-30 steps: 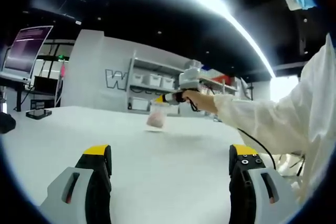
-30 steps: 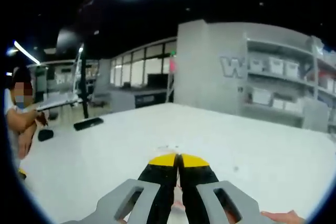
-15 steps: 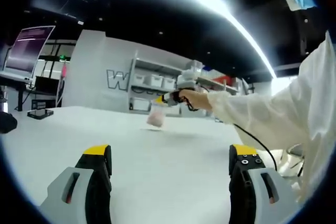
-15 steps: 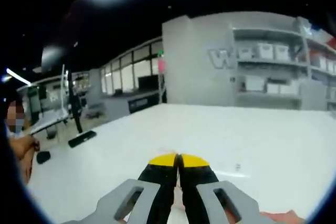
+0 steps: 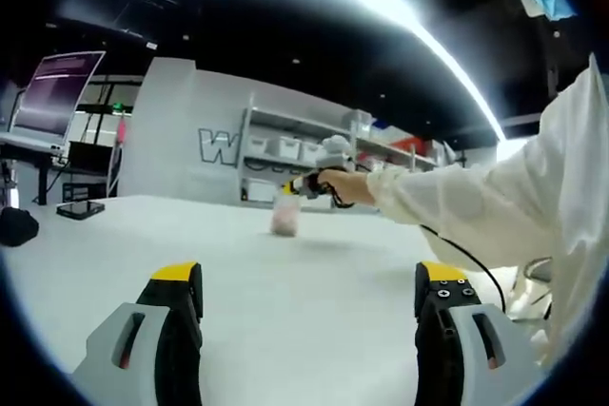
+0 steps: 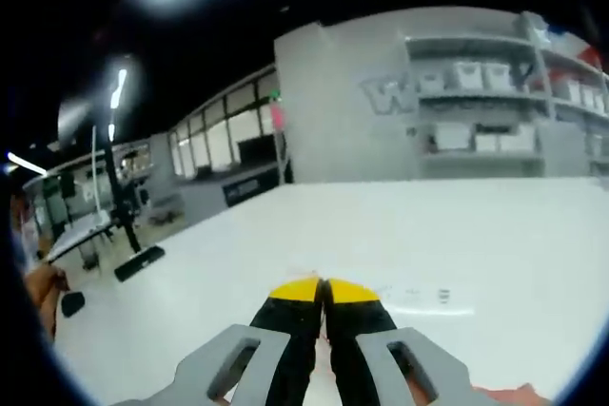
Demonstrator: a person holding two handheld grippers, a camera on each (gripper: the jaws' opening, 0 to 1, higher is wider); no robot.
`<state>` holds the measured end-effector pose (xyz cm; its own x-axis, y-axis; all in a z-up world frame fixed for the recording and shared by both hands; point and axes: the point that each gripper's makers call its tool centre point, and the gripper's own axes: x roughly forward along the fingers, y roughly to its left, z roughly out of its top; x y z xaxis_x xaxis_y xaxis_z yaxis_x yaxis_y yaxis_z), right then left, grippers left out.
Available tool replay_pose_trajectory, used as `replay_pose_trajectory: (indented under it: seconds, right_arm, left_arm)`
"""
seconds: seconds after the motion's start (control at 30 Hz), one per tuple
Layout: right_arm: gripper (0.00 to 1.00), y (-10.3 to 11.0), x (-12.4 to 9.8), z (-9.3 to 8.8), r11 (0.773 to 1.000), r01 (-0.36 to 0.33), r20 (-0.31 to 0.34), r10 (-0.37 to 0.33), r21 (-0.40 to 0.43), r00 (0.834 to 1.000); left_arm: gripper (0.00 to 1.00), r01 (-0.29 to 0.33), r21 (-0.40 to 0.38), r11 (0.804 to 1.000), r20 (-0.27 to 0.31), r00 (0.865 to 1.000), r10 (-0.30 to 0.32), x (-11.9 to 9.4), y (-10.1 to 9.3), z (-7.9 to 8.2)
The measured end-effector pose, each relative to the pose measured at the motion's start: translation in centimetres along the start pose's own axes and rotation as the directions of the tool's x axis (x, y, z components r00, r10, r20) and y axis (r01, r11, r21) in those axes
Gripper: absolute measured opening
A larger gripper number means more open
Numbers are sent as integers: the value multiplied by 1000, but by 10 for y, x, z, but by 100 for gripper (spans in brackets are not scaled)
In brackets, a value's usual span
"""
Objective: Open the resealable bag by pulling the two sides of the seal apart until the entire bag opening is separated and visibly accessible.
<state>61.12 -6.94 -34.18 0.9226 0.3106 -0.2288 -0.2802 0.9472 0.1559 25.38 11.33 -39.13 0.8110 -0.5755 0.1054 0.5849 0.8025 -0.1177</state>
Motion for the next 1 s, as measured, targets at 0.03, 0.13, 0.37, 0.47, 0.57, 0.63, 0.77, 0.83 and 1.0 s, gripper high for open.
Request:
replay_pose_trajectory:
  seconds: [0.03, 0.13, 0.37, 0.47, 0.57, 0.63, 0.77, 0.83, 1.0]
  right_arm:
    - [0, 3, 0, -1, 1000, -7, -5, 7, -3, 1000]
    - [0, 7, 1, -2, 1000, -18, -15, 18, -14, 1000]
    - [0, 29, 6, -30, 997, -79, -70, 80, 17, 994]
    - [0, 36, 8, -42, 996, -88, -91, 90, 29, 992]
    - [0, 44, 9, -53, 993, -108, -111, 112, 41, 987]
    - [0, 46, 10, -56, 993, -116, -115, 120, 38, 986]
    - [0, 52, 8, -65, 990, -133, -132, 139, 48, 982]
    - [0, 56, 6, -72, 989, -140, -142, 146, 51, 979]
    - [2, 62, 8, -83, 987, -149, -154, 155, 52, 976]
  left_arm:
    - [91, 3, -1, 1000, 0, 1000, -3, 1, -1, 0]
    - [91, 6, 0, 1000, 3, 1000, -6, 2, -2, 0]
    - [91, 12, -5, 1000, 4, 1000, -12, 1, -6, 0]
    - [91, 9, -4, 1000, 4, 1000, -9, 0, -5, 1]
    - [91, 5, 3, 1000, 3, 1000, -5, -1, -4, 2]
    - [91, 3, 5, 1000, 9, 1000, -3, -2, -4, 4]
    - [91, 6, 8, 1000, 11, 1000, -6, -1, -6, 6]
    - [91, 16, 7, 1000, 11, 1000, -16, 0, -10, 6]
    - [91, 23, 10, 1000, 10, 1000, -23, -1, -13, 7]
